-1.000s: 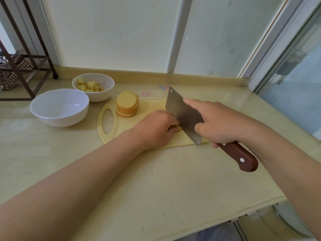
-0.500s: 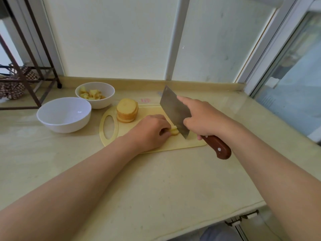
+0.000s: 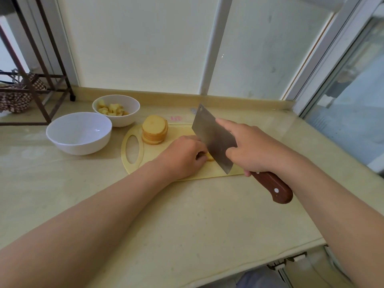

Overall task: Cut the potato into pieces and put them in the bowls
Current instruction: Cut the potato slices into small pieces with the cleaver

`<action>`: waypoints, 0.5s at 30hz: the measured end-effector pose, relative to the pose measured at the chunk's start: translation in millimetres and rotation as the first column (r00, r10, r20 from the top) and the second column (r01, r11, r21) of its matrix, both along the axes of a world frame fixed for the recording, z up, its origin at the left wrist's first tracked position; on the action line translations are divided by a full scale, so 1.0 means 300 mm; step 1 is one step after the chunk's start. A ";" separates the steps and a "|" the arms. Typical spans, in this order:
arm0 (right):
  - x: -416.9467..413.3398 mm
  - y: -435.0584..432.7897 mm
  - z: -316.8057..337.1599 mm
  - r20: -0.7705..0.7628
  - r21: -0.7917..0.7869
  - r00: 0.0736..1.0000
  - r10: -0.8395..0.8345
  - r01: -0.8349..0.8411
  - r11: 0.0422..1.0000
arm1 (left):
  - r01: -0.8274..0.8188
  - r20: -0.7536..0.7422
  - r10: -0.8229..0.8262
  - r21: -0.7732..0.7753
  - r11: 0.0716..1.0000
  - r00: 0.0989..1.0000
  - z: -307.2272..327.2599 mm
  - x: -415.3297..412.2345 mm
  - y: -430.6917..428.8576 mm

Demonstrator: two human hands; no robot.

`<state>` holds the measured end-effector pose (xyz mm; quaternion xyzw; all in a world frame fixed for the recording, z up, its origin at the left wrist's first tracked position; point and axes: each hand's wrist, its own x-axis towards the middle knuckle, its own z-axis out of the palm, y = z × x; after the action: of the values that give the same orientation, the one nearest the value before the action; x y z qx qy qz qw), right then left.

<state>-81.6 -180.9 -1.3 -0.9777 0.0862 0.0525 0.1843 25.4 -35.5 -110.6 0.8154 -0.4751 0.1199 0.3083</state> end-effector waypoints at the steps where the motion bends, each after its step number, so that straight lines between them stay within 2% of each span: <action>1: -0.006 0.001 -0.001 -0.008 -0.012 1.000 0.002 -0.002 1.000 | -0.003 -0.001 0.003 -0.001 1.000 1.000 0.000 0.001 -0.002; 10: -0.028 0.048 -0.020 -0.117 -0.161 0.993 0.011 -0.029 0.987 | -0.009 -0.008 0.009 -0.020 1.000 1.000 0.005 -0.002 -0.007; 15: 0.093 0.059 -0.040 -0.049 -0.063 0.999 -0.013 0.010 0.998 | 0.009 0.003 -0.009 -0.024 1.000 1.000 0.003 -0.001 -0.004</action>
<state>-53.8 -163.1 -13.3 -0.9808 0.0979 0.0729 0.1519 25.0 -36.6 -109.6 0.8093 -0.4778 0.1251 0.3181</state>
